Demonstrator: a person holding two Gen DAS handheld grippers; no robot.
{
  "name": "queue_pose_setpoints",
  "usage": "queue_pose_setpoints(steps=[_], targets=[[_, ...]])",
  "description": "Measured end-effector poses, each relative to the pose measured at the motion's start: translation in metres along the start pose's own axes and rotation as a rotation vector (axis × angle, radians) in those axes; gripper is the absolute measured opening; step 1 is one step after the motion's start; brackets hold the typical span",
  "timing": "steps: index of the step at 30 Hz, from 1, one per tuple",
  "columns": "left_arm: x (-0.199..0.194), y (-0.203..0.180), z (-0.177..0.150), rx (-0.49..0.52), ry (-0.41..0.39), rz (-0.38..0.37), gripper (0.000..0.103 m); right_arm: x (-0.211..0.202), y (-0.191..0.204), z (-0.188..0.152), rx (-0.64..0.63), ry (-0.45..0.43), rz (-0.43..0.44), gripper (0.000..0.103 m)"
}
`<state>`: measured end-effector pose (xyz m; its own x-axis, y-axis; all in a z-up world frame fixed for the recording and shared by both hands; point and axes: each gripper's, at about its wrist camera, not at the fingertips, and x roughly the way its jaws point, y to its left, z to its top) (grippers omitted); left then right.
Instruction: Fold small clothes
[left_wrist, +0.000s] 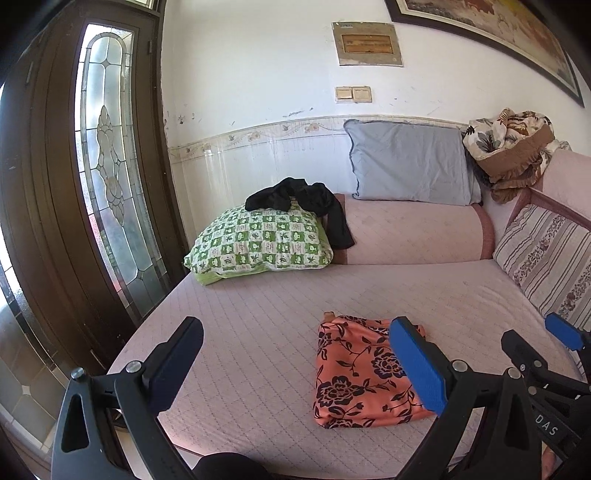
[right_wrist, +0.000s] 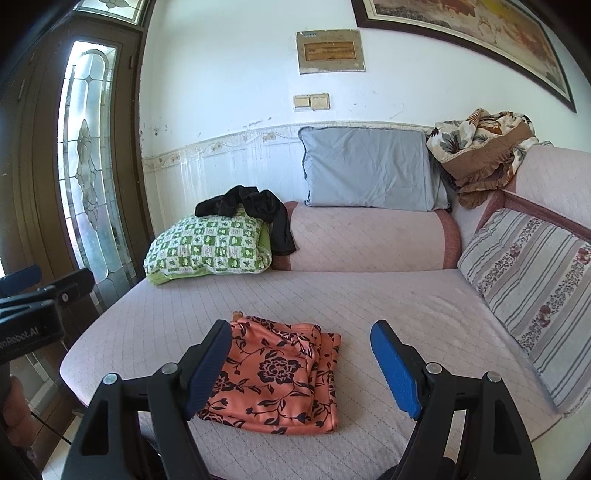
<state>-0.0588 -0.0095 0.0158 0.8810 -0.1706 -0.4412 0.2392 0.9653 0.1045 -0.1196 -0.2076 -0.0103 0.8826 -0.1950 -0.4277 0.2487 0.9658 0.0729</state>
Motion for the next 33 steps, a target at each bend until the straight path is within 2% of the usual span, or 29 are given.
queue_pose_setpoints(steps=[11,33], targets=[[0.003,-0.005,0.001,0.03,0.017,-0.037,0.101,0.007,0.007,0.0,-0.007,0.032,-0.028,0.081],[0.017,-0.012,0.003,0.048,0.024,-0.07,0.101,0.026,0.004,-0.001,-0.018,0.07,-0.027,0.081]])
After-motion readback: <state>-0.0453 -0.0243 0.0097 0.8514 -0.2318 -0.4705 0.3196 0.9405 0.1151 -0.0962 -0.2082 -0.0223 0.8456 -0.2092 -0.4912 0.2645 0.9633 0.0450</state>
